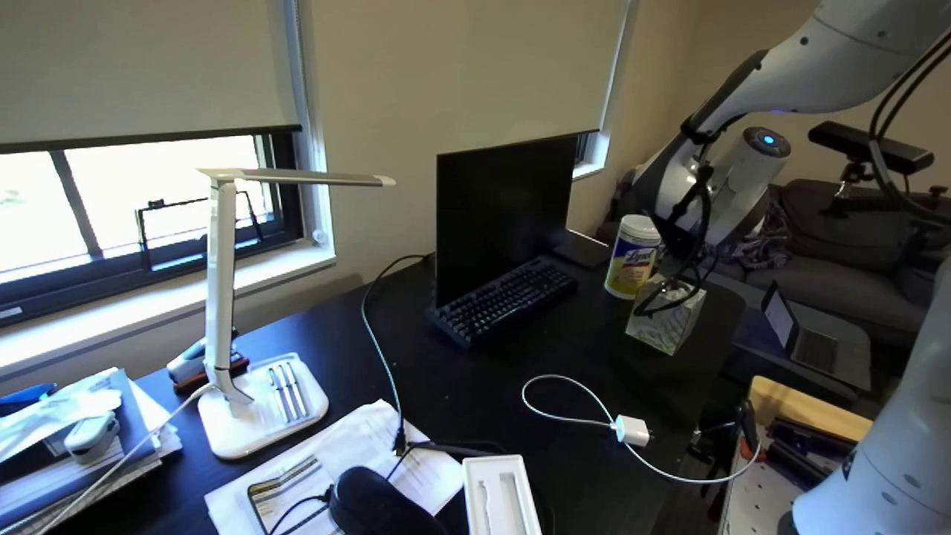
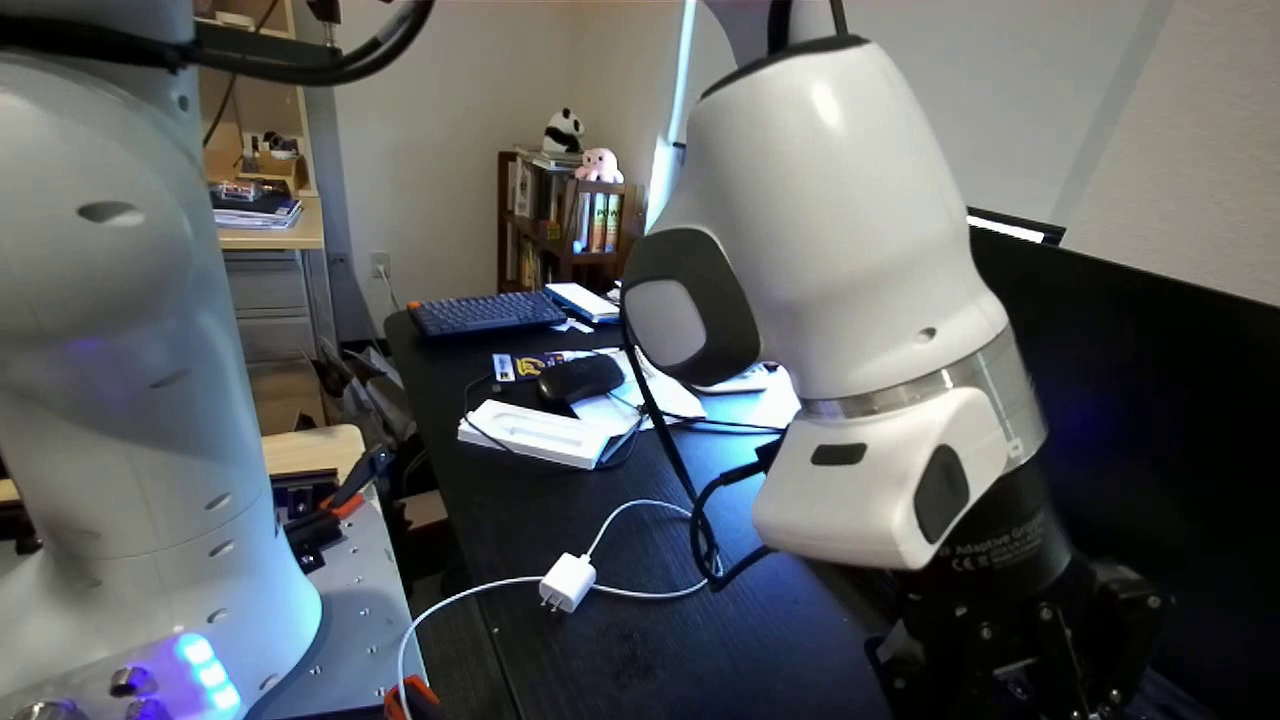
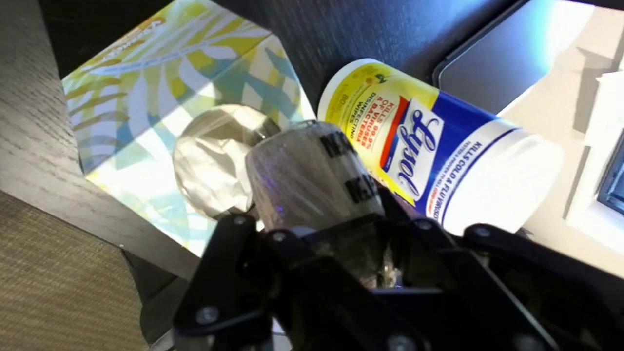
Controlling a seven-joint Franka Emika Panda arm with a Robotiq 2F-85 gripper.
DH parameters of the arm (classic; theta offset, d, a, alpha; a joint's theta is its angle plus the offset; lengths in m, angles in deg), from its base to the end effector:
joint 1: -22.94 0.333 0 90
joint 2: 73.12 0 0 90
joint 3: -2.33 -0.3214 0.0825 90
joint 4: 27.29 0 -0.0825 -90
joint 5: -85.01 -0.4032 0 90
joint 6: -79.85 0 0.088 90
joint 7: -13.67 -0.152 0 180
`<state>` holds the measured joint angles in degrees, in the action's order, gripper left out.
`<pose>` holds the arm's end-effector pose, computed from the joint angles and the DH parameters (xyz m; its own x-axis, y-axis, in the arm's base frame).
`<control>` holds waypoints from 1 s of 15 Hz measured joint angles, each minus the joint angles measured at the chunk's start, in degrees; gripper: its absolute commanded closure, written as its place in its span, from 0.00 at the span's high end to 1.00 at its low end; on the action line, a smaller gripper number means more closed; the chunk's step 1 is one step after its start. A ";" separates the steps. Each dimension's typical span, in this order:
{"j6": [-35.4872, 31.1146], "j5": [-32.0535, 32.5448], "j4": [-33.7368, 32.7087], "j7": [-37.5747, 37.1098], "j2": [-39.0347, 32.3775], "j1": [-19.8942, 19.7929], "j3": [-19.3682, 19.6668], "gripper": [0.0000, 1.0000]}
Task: Pick up the object in the box and put it on the table.
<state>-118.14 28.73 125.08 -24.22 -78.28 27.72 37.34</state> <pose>0.3365 -0.3267 0.2370 -0.6374 -0.7336 0.2359 -0.7040 0.4299 -0.5653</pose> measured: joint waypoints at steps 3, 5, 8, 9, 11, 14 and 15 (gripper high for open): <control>0.04 0.02 1.24 0.48 5.83 -2.87 -4.12 0.01; 1.98 0.64 2.58 2.89 8.71 -5.90 -9.28 0.01; 4.29 0.64 6.22 5.76 10.35 -7.56 -16.09 0.02; 4.78 0.41 7.73 6.31 10.48 -7.02 -17.86 0.01; 6.65 -3.00 8.28 10.36 10.06 -4.81 -20.73 0.01; 8.44 -6.18 8.12 18.00 8.64 -2.77 -23.51 0.01; 8.34 -6.28 8.11 20.32 7.94 -3.02 -23.19 0.01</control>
<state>-109.80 22.45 133.18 -3.90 -70.34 24.70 14.16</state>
